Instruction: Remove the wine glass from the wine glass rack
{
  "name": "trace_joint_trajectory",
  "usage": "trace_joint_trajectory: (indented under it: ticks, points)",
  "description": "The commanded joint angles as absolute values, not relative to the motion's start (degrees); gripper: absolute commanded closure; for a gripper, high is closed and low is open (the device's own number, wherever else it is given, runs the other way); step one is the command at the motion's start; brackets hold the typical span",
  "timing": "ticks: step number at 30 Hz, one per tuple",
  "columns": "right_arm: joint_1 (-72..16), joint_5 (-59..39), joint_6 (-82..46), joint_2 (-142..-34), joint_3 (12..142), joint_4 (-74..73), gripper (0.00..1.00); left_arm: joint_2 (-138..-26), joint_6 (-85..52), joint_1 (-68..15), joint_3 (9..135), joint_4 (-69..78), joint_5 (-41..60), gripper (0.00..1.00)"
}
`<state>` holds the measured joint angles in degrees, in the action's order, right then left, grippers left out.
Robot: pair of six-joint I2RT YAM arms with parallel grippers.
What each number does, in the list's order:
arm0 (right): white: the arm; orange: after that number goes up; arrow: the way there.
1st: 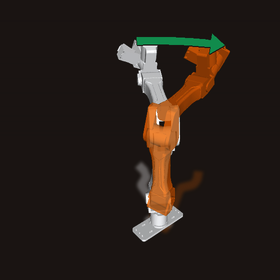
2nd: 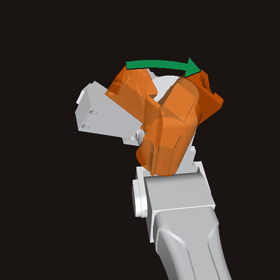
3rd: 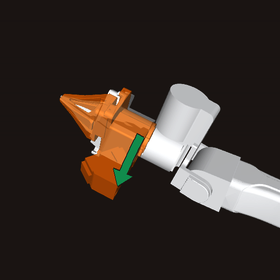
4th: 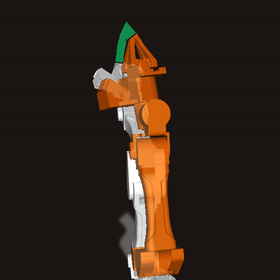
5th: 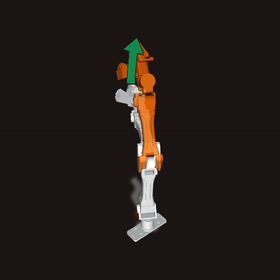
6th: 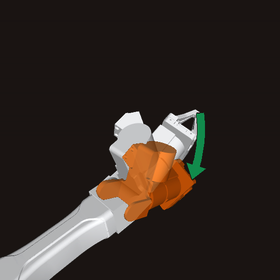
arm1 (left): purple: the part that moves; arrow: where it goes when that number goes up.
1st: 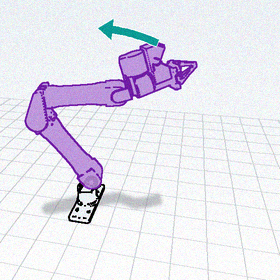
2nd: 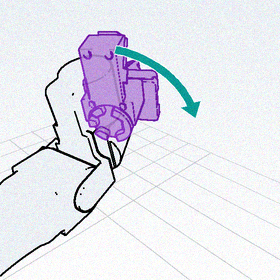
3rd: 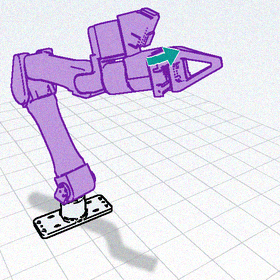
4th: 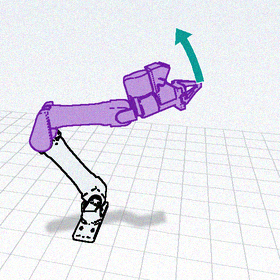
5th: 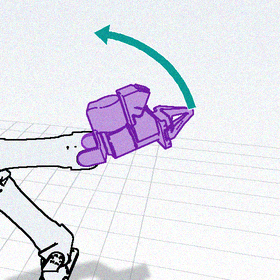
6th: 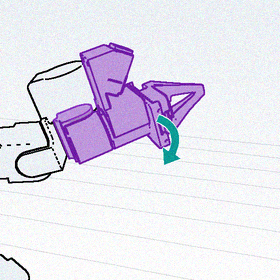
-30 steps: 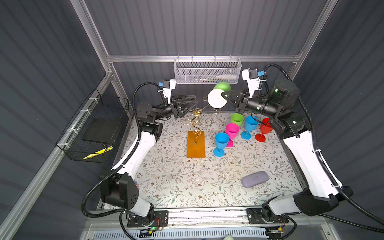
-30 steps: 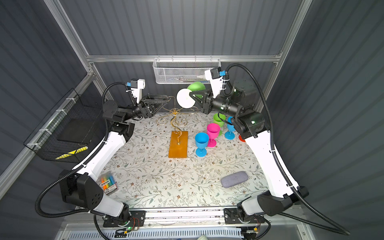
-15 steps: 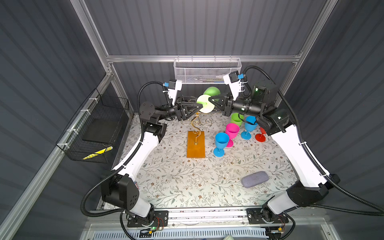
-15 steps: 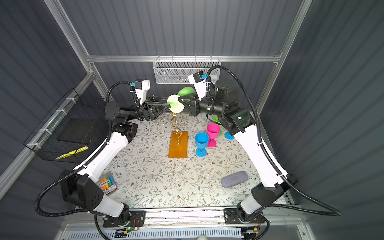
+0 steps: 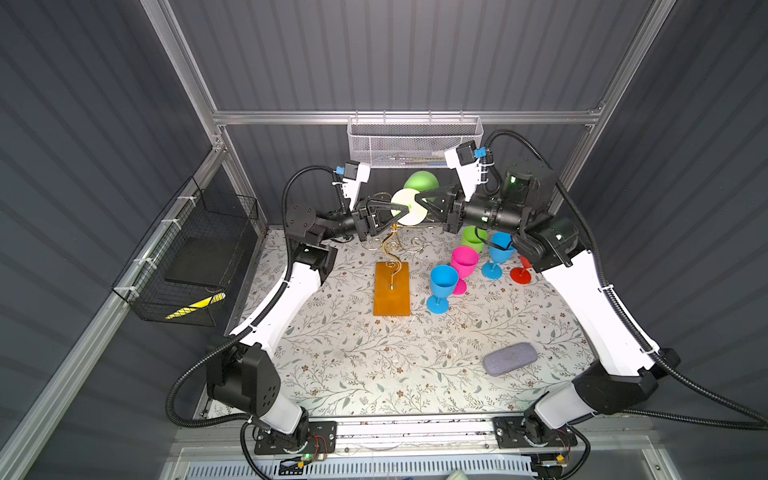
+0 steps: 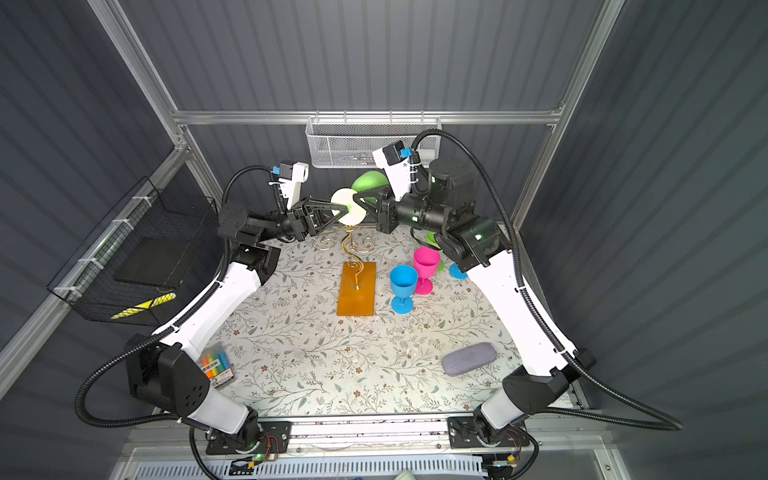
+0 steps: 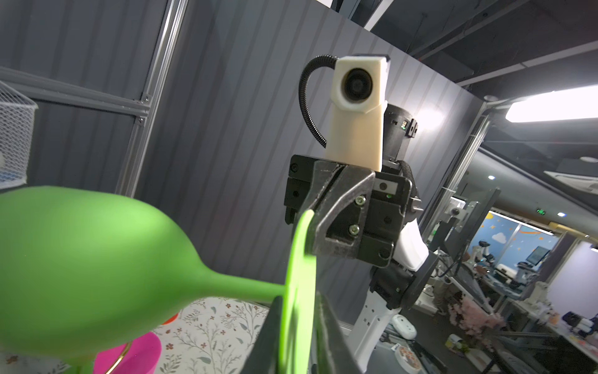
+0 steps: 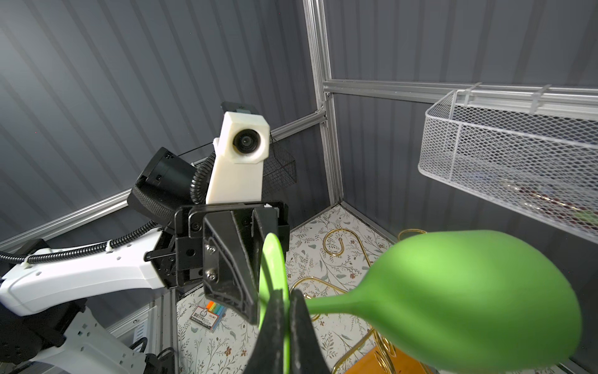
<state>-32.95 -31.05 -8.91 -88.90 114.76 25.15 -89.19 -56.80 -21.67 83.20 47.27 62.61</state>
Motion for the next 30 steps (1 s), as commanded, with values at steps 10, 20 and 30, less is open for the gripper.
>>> trace_joint_trajectory:
  ticks: [10, 20, 30]
  points:
    - [-30.20, -24.14, -4.30, -79.50, 105.63, 22.57, 0.53, -86.40, -53.74, -20.03, 87.61, 35.77, 65.98, 1.00]
    - [-27.99, -19.86, 15.86, -69.07, 87.72, 12.84, 0.09, -88.93, -66.46, -18.72, 90.78, 41.28, 68.98, 1.00]
    - [-28.30, -23.59, 28.61, -72.74, 84.55, 4.08, 0.01, -89.57, -73.96, -18.72, 90.00, 47.37, 69.40, 1.00]
